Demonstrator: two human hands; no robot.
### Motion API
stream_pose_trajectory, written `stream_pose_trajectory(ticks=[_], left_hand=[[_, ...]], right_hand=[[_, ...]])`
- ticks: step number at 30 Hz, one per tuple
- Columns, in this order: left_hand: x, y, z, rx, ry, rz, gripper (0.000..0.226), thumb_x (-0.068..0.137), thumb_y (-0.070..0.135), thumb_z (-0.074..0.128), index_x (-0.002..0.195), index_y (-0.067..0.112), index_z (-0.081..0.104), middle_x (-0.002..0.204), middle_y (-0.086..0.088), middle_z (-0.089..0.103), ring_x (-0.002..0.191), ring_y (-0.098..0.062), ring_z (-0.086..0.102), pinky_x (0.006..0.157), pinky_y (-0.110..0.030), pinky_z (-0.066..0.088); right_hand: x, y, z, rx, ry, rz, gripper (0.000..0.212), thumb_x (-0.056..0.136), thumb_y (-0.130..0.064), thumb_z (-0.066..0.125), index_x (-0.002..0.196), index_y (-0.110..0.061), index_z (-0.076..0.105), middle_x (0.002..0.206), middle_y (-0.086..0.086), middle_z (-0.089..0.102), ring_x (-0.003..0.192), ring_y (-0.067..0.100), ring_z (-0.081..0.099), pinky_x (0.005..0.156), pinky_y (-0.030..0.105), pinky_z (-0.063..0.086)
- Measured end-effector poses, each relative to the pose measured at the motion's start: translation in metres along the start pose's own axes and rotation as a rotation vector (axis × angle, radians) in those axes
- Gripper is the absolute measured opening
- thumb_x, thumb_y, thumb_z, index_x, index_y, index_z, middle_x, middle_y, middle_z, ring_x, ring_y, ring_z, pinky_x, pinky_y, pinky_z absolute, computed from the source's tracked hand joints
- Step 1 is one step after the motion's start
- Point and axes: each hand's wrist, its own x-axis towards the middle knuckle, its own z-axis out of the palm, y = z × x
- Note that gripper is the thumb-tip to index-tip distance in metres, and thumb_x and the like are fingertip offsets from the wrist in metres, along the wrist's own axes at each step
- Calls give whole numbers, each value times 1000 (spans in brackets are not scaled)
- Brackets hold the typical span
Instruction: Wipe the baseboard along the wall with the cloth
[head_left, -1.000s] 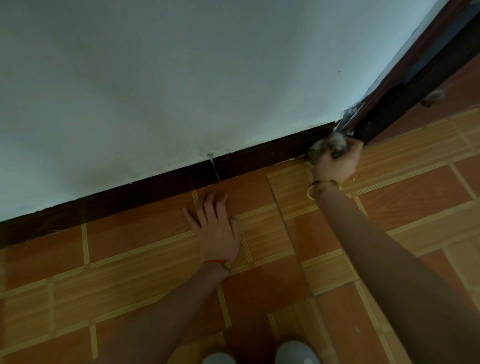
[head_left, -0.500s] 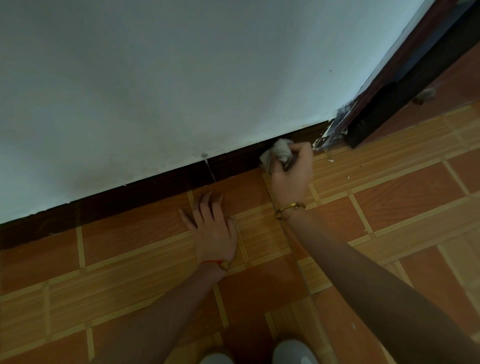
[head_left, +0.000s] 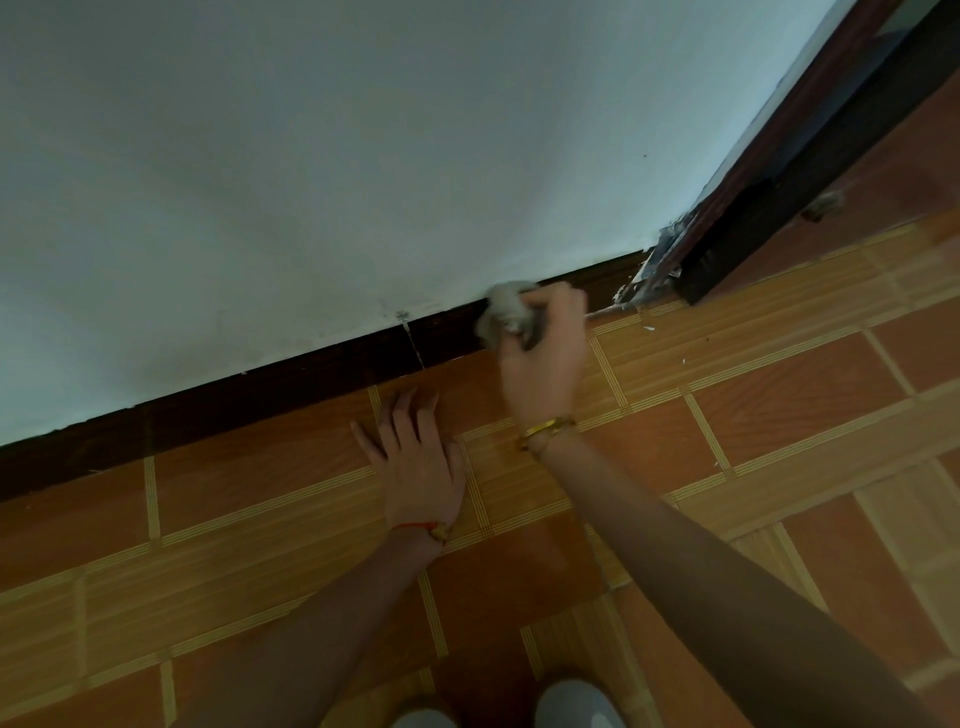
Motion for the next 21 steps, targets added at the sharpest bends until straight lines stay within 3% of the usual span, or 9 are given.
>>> stream_pose_trajectory(ticks=[4,11,14,17,21], left_hand=[[0,-1,1,17,20,8,45,92,28,40,135,13,45,138,-16,49,128,-41,47,113,-74,18],[0,1,0,2,20,11,47,91,24,39,135,12,52,141,-14,48,134,-38,43,114,-74,13],[0,0,1,0,26,12,47,90,22,42,135,12,52,141,-13,48,134,-37,43,115,-73,12],[0,0,1,6,26,13,47,90,21,44,135,13,52,142,-13,48,135,-37,43,115,-73,13],[0,0,1,5,15,7,48,90,23,43,137,13,51,142,-13,47,136,-36,42,116,-73,12]], right_hand=[[-24,-9,17,-8,-274,-191,28,72,7,68,94,-6,57,105,7,49,84,7,50,67,5,40],[-8,51,-11,-331,-319,-86,35,78,-7,72,111,-9,61,114,12,50,103,25,51,86,37,52],[-4,67,-16,-450,-402,-120,40,79,-14,73,116,-8,59,117,15,50,105,29,48,87,38,49],[10,77,-26,-515,-340,-121,39,79,-11,73,115,-6,60,118,16,50,107,30,48,90,39,49],[37,97,-53,-568,-126,114,39,85,-9,64,123,-4,55,127,19,45,116,33,44,101,40,42]])
